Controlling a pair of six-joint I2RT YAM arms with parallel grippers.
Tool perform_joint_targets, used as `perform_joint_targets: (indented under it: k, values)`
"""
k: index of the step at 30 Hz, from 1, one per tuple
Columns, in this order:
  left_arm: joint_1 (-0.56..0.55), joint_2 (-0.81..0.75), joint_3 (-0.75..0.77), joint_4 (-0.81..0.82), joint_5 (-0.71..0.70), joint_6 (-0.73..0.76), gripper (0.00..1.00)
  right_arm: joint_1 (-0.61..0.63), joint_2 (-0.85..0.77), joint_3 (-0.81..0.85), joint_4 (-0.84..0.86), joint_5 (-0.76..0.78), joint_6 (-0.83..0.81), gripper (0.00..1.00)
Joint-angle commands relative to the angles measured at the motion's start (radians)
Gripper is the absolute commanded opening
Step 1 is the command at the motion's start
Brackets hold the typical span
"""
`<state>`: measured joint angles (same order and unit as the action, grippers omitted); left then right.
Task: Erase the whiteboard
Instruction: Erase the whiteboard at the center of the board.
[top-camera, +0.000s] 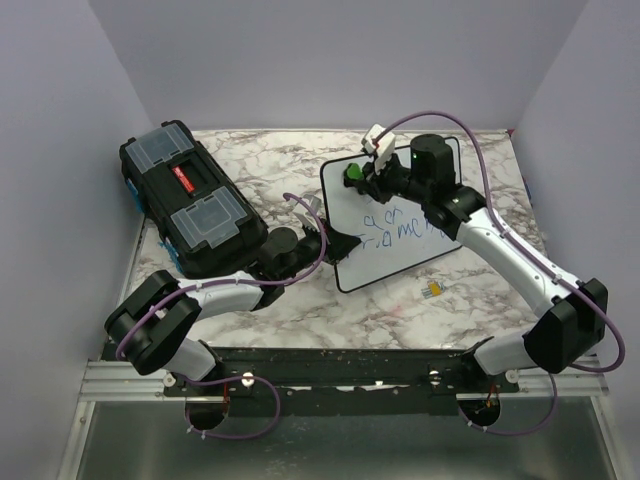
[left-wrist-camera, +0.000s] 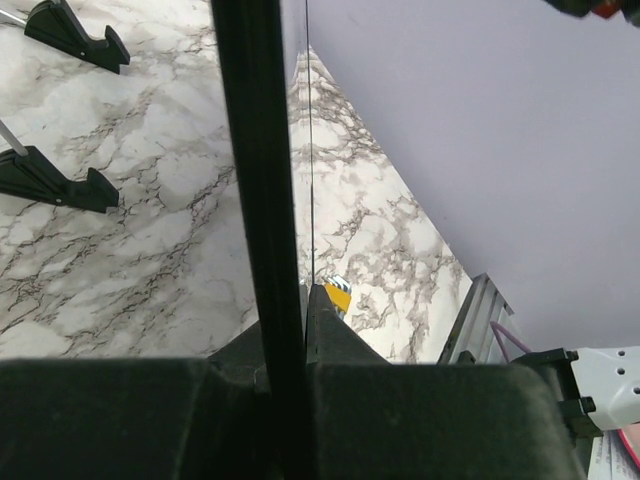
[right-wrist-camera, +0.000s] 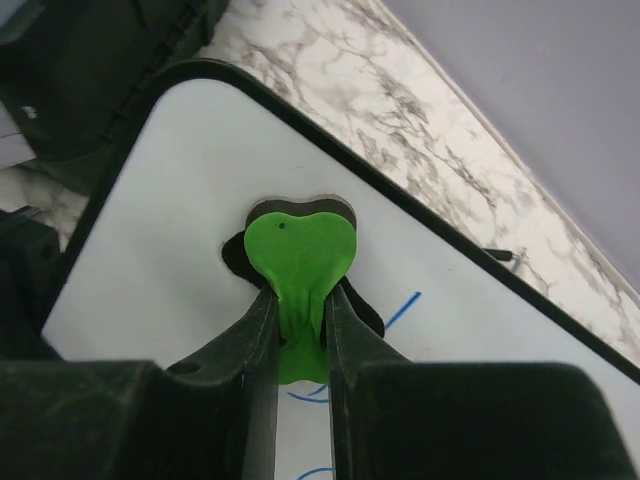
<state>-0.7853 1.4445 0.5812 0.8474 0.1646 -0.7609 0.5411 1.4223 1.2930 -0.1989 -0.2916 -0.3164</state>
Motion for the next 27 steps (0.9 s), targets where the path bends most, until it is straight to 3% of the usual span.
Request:
perform_joint_targets:
  k: [1, 5, 10, 15, 18, 21, 24, 27]
  values:
    - [-0.012, -0.017, 0.027, 0.163, 0.049, 0.049, 0.00, 0.029, 0.019, 0.002, -0.096, -0.238, -0.069, 0.01]
    - [-0.012, -0.019, 0.029, 0.163, 0.049, 0.052, 0.00, 0.037, -0.004, -0.032, -0.173, -0.273, -0.119, 0.01]
    - [-0.012, -0.021, 0.020, 0.165, 0.047, 0.051, 0.00, 0.017, -0.054, -0.084, -0.055, -0.041, 0.014, 0.01]
    - [-0.012, -0.023, 0.003, 0.176, 0.041, 0.046, 0.00, -0.034, -0.048, -0.035, 0.021, 0.016, 0.084, 0.01]
    - [-0.012, -0.023, 0.004, 0.177, 0.041, 0.044, 0.00, -0.034, -0.020, -0.008, 0.016, -0.062, 0.078, 0.01]
    - [-0.011, -0.026, 0.005, 0.177, 0.041, 0.044, 0.00, -0.034, -0.003, 0.000, -0.041, -0.233, 0.038, 0.01]
    - [-0.012, -0.030, 0.003, 0.174, 0.039, 0.046, 0.00, -0.031, 0.002, -0.002, -0.164, -0.423, -0.088, 0.01]
    - [-0.013, -0.029, 0.003, 0.174, 0.039, 0.048, 0.00, -0.025, -0.019, -0.021, -0.266, -0.477, -0.192, 0.01]
